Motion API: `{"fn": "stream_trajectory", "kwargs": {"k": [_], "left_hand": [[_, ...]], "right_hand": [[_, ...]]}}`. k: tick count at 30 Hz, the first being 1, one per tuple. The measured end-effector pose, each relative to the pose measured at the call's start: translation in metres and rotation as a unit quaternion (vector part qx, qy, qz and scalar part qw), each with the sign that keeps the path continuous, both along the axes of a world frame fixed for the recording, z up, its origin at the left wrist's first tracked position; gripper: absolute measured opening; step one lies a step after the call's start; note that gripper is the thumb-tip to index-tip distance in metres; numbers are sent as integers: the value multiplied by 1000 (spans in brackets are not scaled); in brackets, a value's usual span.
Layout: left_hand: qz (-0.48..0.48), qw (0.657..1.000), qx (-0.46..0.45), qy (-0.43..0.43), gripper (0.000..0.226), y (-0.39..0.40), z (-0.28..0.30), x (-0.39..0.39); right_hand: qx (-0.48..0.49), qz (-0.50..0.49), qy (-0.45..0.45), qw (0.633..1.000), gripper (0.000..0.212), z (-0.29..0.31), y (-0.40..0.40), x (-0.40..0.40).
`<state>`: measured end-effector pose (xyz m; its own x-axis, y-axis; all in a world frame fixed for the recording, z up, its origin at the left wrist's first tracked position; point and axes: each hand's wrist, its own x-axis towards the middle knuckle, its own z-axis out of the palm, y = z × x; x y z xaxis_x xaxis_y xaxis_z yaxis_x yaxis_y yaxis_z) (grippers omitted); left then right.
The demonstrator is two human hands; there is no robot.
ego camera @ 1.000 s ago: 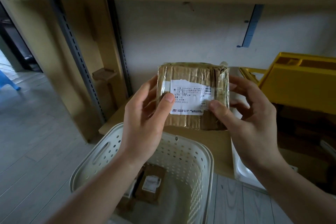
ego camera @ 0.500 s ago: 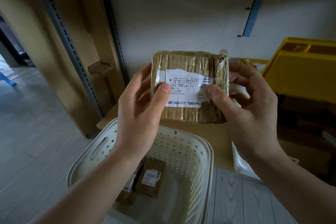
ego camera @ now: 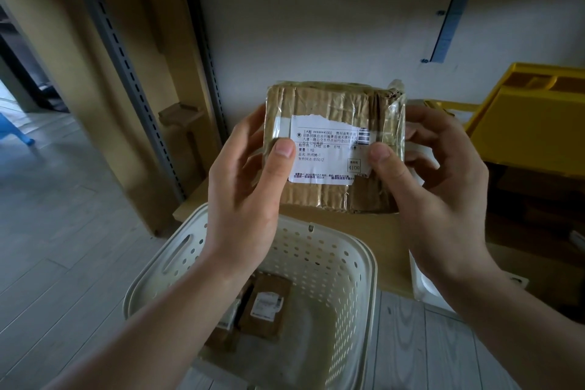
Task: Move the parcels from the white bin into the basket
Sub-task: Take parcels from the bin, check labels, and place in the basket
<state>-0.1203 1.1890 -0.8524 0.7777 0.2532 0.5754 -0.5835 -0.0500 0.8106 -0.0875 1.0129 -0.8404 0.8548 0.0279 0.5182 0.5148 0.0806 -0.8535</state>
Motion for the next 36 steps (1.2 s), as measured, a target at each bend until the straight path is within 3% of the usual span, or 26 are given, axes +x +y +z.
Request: {"fn": "stream_trajectory", "kwargs": {"k": [21,36], "left_hand": [[48,998,28,22,37,17,-4,-3],[11,975,91,203,23,53,-48,-5]], "right_hand": [[0,7,12,1000,27,-3,19,1],[-77,20,182,980,38,-51,37,9]]}}
